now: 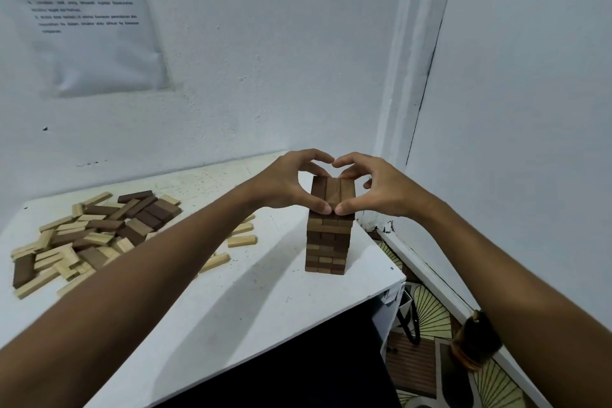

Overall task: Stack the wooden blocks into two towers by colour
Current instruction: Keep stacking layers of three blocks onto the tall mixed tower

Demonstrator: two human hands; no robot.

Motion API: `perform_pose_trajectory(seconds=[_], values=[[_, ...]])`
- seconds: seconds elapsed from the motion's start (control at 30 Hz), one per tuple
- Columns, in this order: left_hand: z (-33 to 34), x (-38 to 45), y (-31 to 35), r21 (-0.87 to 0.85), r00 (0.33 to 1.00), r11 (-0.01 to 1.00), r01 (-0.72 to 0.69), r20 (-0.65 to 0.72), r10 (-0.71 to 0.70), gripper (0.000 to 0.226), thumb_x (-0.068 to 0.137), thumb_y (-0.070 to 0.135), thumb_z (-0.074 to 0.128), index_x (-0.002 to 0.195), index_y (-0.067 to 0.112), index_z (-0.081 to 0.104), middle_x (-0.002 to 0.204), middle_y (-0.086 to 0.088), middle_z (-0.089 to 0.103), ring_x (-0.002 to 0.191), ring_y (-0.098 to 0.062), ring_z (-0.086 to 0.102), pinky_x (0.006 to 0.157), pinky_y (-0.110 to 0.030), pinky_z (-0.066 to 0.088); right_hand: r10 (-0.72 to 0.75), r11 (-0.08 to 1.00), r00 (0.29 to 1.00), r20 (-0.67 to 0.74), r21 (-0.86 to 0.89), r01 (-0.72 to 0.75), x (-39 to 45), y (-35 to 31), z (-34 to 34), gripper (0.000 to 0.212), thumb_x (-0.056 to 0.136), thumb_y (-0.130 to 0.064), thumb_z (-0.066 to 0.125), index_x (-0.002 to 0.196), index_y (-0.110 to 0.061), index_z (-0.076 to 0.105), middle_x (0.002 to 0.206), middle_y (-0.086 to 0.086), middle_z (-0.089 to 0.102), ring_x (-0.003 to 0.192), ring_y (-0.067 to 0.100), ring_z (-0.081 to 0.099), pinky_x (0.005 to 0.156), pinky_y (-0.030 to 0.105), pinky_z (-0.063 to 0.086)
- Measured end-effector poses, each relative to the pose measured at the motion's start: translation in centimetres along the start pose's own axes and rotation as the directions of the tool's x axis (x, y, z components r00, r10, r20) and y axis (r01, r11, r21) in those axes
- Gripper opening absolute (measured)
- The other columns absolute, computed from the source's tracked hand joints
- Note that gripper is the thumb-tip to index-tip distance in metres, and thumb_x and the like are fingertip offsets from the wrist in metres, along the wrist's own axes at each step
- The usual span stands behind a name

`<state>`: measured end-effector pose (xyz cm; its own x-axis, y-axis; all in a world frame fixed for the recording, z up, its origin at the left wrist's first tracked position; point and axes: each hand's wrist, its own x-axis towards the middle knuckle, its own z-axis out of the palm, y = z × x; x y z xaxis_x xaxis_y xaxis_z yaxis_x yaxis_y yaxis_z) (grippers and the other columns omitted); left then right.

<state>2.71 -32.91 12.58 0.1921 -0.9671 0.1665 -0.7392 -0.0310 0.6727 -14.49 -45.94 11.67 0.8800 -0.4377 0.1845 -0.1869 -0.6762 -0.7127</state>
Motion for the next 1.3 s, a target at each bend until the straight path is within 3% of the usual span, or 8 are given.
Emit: perform_pose_trajectory(seconds=[0.17, 0.57, 0.8, 0.9, 1.0, 1.1, 1.2, 1.3], values=[[0.2, 0.0, -0.1, -0.005, 1.0, 1.0, -0.003, -0.004, 0.003, 0.08, 0.062, 0.027, 0.09, 0.131, 0.027, 0.049, 0.12, 0.012, 0.058, 0.116, -0.004, 0.053, 0.084, -0.009, 0.032, -0.001, 1.0, 1.0, -0.003, 0.0, 0.001, 0.0, 0.2, 0.1, 0.075, 0.053, -0.045, 0.084, 0.121, -0.041, 0.053, 0.114, -0.008, 0.062, 0.114, 0.002, 0.054, 0.095, 0.031, 0.044], [0.6, -0.1, -0.5, -0.013, 1.0, 1.0, 0.005, -0.01, -0.005, 0.088, 0.063, 0.028, 0.091, 0.137, 0.028, 0.043, 0.127, 0.006, 0.06, 0.125, -0.012, 0.05, 0.097, -0.029, 0.033, 0.011, 1.0, 1.0, -0.01, -0.015, -0.011, -0.3, 0.3, 0.4, 0.081, 0.053, -0.046, 0.084, 0.128, -0.037, 0.052, 0.117, -0.007, 0.061, 0.116, 0.005, 0.053, 0.095, 0.031, 0.043], [0.5, -0.1, -0.7, -0.017, 1.0, 1.0, 0.004, 0.006, -0.004, 0.093, 0.057, 0.041, 0.09, 0.136, 0.032, 0.044, 0.129, 0.007, 0.061, 0.125, -0.009, 0.05, 0.095, -0.028, 0.037, 0.022, 1.0, 1.0, 0.001, 0.001, -0.022, -0.6, 0.1, 0.3, 0.082, 0.054, -0.049, 0.082, 0.129, -0.035, 0.052, 0.118, -0.01, 0.061, 0.115, 0.002, 0.052, 0.091, 0.026, 0.041], [0.4, -0.4, -0.6, -0.04, 1.0, 0.999, 0.009, -0.016, -0.01, 0.09, 0.059, 0.057, 0.08, 0.138, 0.032, 0.045, 0.132, 0.01, 0.059, 0.125, -0.006, 0.05, 0.099, -0.03, 0.042, 0.022, 1.0, 0.999, -0.028, 0.023, -0.021, -0.9, -0.2, 0.4, 0.069, 0.071, -0.051, 0.077, 0.132, -0.031, 0.052, 0.126, -0.007, 0.058, 0.115, 0.004, 0.053, 0.088, 0.022, 0.043], [0.9, -1.0, -0.6, -0.15, 0.991, 0.989, 0.01, -0.129, -0.029, 0.062, 0.084, 0.055, 0.058, 0.137, 0.024, 0.051, 0.133, 0.007, 0.059, 0.123, -0.006, 0.052, 0.105, -0.036, 0.043, 0.048, 0.99, 0.992, -0.118, 0.135, -0.032, -1.3, -0.4, 1.1, 0.053, 0.093, -0.048, 0.054, 0.139, -0.023, 0.049, 0.14, -0.001, 0.053, 0.123, 0.007, 0.05, 0.1, 0.026, 0.041], [2.2, -1.7, -0.7, -0.339, 0.971, 0.939, 0.054, -0.203, -0.129, 0.053, 0.099, 0.052, 0.035, 0.139, 0.02, 0.049, 0.138, 0.004, 0.055, 0.128, -0.011, 0.048, 0.108, -0.038, 0.04, 0.162, 0.958, 0.968, -0.192, 0.267, -0.107, -1.9, -0.3, 3.0, 0.075, 0.089, -0.07, 0.031, 0.147, -0.024, 0.037, 0.152, -0.003, 0.04, 0.138, 0.01, 0.037, 0.117, 0.039, 0.028], [4.4, -2.4, -0.7, -0.553, 0.94, 0.826, 0.106, -0.215, -0.264, 0.061, 0.1, 0.053, 0.02, 0.144, 0.017, 0.041, 0.147, 0.002, 0.046, 0.137, -0.013, 0.039, 0.115, -0.041, 0.029, 0.281, 0.865, 0.927, -0.247, 0.483, -0.134, -2.4, -0.2, 5.3, 0.091, 0.082, -0.082, 0.019, 0.152, -0.024, 0.026, 0.158, -0.004, 0.028, 0.145, 0.011, 0.025, 0.121, 0.041, 0.017], [6.5, -2.7, -0.7, -0.702, 0.907, 0.704, 0.107, -0.221, -0.358, 0.069, 0.096, 0.06, 0.016, 0.147, 0.017, 0.035, 0.151, 0.003, 0.041, 0.14, -0.01, 0.034, 0.12, -0.041, 0.02, 0.352, 0.738, 0.904, -0.242, 0.666, -0.109, -2.5, -0.6, 7.1, 0.088, 0.083, -0.074, 0.011, 0.153, -0.022, 0.022, 0.159, -0.005, 0.024, 0.146, 0.01, 0.021, 0.122, 0.037, 0.011]])
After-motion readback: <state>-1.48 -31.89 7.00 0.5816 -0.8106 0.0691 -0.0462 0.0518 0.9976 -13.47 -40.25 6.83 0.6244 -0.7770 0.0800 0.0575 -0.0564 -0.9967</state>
